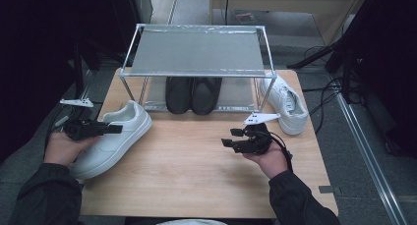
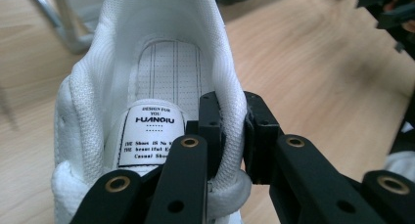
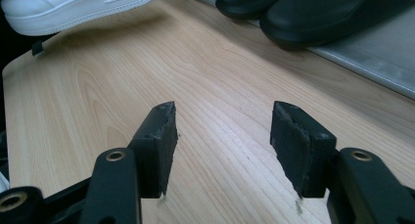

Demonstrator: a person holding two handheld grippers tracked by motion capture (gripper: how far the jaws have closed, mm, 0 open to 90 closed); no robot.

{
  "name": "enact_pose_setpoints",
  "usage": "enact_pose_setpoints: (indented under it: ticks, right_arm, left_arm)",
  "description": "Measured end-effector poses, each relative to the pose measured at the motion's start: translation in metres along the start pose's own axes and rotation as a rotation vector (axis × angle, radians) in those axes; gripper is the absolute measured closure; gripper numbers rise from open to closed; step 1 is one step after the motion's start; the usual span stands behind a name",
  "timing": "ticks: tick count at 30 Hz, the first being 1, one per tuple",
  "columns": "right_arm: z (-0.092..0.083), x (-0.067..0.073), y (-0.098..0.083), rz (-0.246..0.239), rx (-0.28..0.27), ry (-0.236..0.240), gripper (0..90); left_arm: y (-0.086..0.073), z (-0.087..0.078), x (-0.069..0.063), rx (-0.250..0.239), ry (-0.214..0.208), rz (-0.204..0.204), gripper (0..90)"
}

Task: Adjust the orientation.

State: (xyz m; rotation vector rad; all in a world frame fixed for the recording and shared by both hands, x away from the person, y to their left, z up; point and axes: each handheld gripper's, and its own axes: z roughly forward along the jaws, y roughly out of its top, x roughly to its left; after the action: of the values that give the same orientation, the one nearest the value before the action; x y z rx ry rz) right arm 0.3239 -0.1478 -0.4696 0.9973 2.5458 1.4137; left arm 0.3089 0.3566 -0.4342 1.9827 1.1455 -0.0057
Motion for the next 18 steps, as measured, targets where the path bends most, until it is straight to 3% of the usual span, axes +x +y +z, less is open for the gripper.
enact_pose_setpoints:
  ticks: [6,10,18]
  right_arm:
    - [0.002,0.000,0.002,-0.007,0.000,0.004,44.4]
    - [0.003,0.000,0.003,-0.001,-0.002,0.007,44.3]
    - [0.002,0.000,0.003,0.001,-0.001,0.000,44.2]
  left_arm:
    - [0.006,0.011,-0.021,0.033,-0.015,0.027,81.1]
    - [0.008,0.017,-0.029,0.038,-0.024,0.032,81.1]
    - [0.016,0.030,-0.047,0.045,-0.050,0.083,81.0]
